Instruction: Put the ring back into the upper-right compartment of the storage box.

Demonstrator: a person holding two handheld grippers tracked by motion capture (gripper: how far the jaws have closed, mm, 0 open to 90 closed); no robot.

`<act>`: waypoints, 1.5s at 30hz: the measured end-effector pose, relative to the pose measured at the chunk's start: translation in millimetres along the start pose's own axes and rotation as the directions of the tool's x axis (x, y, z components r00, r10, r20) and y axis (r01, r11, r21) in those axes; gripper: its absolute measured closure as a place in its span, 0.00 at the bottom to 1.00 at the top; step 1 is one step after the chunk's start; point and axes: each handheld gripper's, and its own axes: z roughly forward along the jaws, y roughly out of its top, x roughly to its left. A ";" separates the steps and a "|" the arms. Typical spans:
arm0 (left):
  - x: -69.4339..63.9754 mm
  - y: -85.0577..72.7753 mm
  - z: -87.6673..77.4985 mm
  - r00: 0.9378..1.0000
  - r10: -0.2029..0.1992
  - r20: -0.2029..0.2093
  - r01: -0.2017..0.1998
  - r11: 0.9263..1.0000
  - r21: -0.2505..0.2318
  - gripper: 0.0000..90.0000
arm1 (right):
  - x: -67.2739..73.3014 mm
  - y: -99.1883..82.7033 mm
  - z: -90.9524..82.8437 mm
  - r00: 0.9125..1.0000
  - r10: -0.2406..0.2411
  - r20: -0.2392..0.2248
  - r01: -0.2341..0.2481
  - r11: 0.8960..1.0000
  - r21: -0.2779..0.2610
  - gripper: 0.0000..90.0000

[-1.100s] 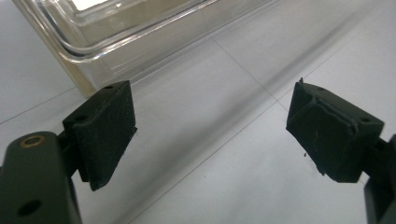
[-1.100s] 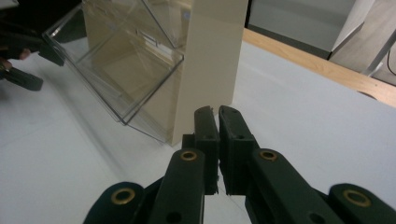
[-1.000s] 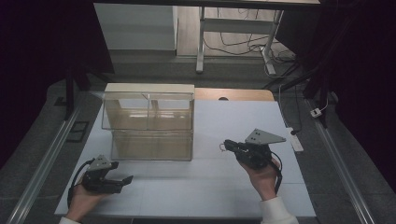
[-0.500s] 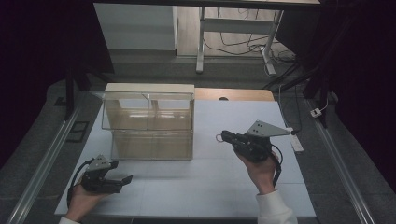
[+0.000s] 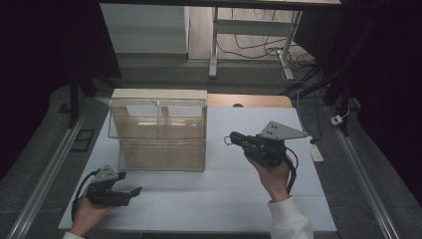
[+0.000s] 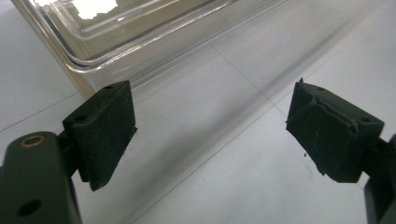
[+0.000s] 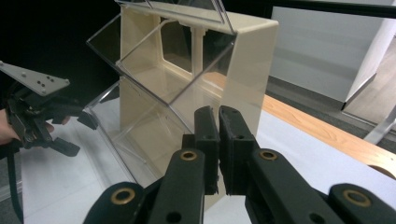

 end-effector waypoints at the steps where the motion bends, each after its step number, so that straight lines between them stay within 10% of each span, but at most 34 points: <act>1: 0.0 0.0 0.0 1.000 0.000 0.000 0.000 1.000 0.000 0.17 | 0.4 1.2 1.2 1.000 -0.002 -0.002 0.002 1.000 -0.001 0.96; 45: 1.0 -0.4 -1.3 1.000 0.001 -0.002 -0.001 1.000 -0.010 0.17 | 19.0 36.5 43.4 0.997 -0.048 -0.057 0.046 0.999 -0.022 0.96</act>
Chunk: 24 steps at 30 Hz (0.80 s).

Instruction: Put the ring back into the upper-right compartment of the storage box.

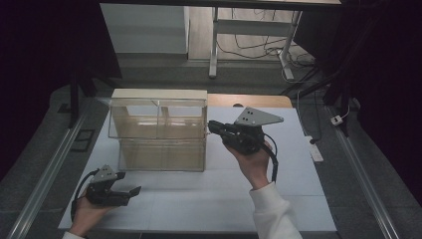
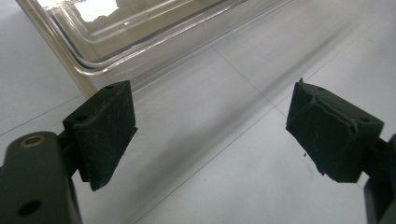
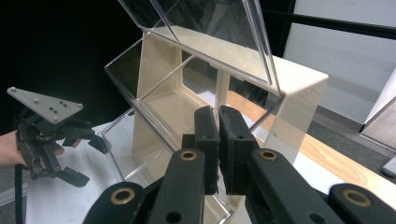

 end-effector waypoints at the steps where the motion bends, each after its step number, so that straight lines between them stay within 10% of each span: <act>1: 0.2 -0.1 -0.1 1.000 0.000 0.001 0.000 1.000 0.001 0.17 | 0.2 0.7 1.6 1.000 -0.001 -0.002 0.001 1.000 -0.002 0.96; 24: 0.7 0.0 -0.5 1.000 -0.002 0.003 0.002 1.000 -0.002 0.17 | 10.7 16.0 35.0 0.999 -0.027 -0.038 0.028 1.000 0.009 0.96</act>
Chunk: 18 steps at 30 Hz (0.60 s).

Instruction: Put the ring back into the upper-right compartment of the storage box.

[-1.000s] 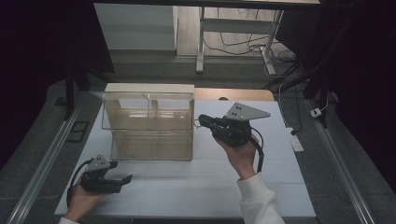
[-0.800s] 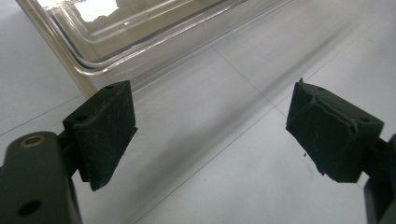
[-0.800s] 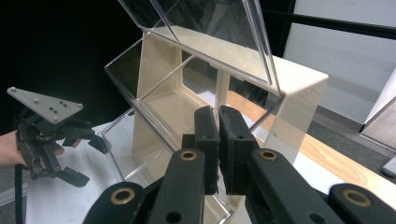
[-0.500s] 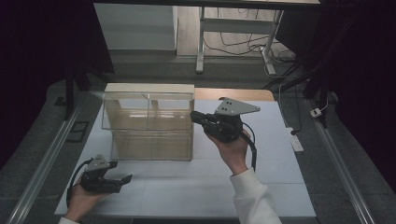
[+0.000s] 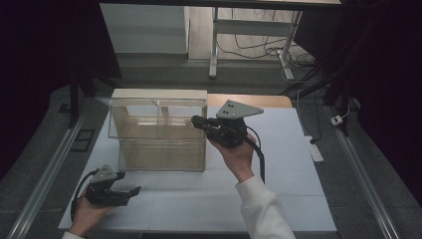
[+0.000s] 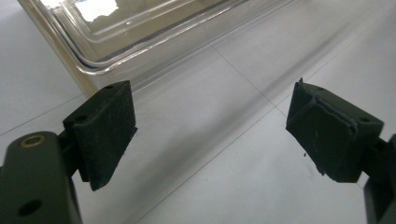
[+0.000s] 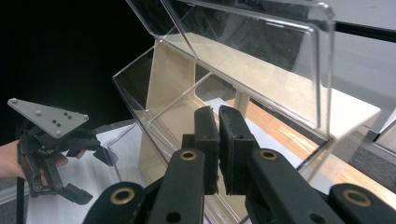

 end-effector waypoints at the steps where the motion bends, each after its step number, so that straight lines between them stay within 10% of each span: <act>1: 0.0 0.0 0.0 1.000 0.000 0.000 0.000 1.000 0.000 0.18 | 0.0 0.1 1.5 1.000 -0.002 -0.003 0.002 1.000 -0.002 0.96; 18: -0.4 0.0 1.4 1.000 0.004 0.001 -0.004 1.000 0.006 0.18 | -1.2 -4.2 24.3 1.000 -0.004 -0.001 0.004 1.000 0.023 0.96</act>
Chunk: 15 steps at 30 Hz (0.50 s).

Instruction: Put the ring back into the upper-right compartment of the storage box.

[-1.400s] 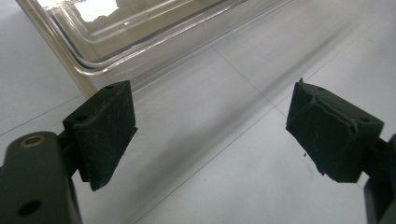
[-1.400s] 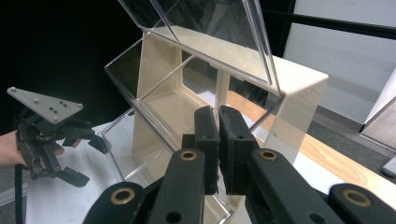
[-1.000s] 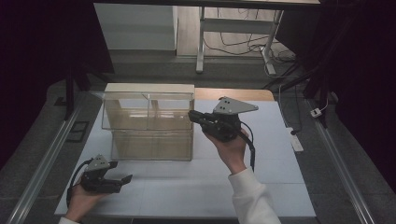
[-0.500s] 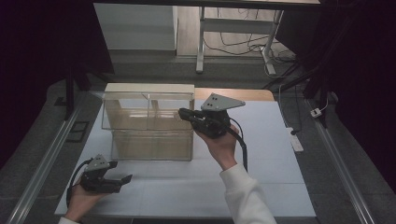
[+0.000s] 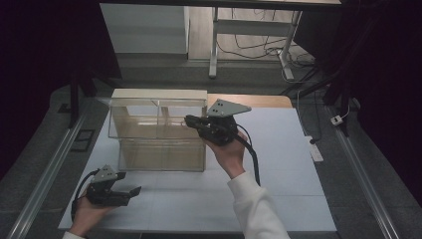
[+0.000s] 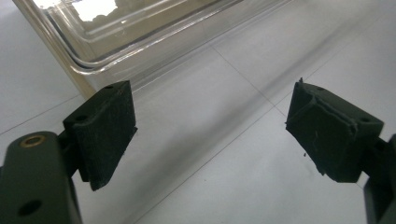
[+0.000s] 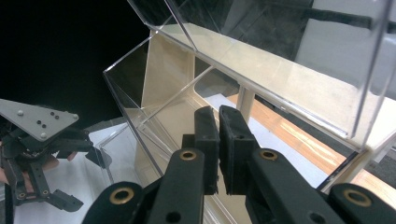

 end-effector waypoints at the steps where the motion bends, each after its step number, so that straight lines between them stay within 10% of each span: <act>1: 0.1 0.0 0.0 1.000 0.000 0.000 0.000 1.000 0.000 0.18 | 0.0 0.0 0.5 1.000 0.000 0.000 0.000 1.000 -0.001 0.96; 15: -0.2 0.2 -0.8 1.000 0.000 -0.001 0.000 1.000 -0.002 0.18 | 0.5 -0.1 4.6 1.000 -0.005 -0.008 0.005 1.000 0.009 0.85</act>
